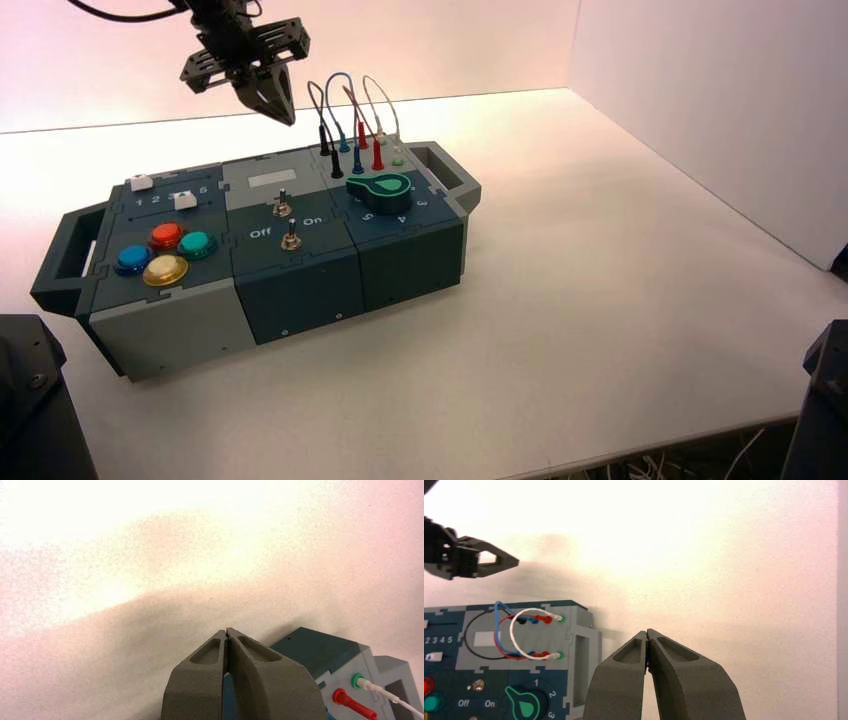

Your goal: Move the box closer.

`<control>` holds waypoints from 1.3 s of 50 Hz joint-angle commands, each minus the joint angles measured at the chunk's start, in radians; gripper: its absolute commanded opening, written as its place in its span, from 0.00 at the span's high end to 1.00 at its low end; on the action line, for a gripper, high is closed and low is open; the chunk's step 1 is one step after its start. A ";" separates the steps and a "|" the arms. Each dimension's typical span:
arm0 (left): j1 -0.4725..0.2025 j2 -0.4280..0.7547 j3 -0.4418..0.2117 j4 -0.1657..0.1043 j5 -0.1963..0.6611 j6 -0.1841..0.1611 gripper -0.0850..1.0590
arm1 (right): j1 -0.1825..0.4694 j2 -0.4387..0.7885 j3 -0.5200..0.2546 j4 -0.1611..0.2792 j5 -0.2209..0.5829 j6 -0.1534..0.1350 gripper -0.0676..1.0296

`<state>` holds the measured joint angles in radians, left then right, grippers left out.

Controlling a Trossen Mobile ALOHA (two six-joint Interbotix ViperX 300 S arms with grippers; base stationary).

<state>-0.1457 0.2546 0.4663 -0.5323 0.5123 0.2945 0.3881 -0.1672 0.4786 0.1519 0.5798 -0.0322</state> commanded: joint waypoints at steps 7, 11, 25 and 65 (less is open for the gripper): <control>0.002 -0.163 -0.018 0.018 -0.009 0.014 0.95 | -0.023 -0.029 -0.012 0.000 -0.009 -0.002 0.96; 0.005 -0.196 -0.020 0.018 -0.006 0.014 0.95 | -0.023 -0.029 -0.015 0.000 -0.009 -0.002 0.96; 0.021 -0.284 0.038 0.037 0.005 0.014 0.95 | -0.025 -0.029 -0.008 0.002 -0.009 -0.002 0.96; 0.130 -0.623 0.256 0.115 0.061 0.008 0.95 | -0.025 -0.034 0.002 0.002 -0.017 -0.002 0.96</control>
<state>-0.0153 -0.3375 0.7194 -0.4295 0.5906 0.2961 0.3697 -0.1687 0.4939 0.1519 0.5737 -0.0337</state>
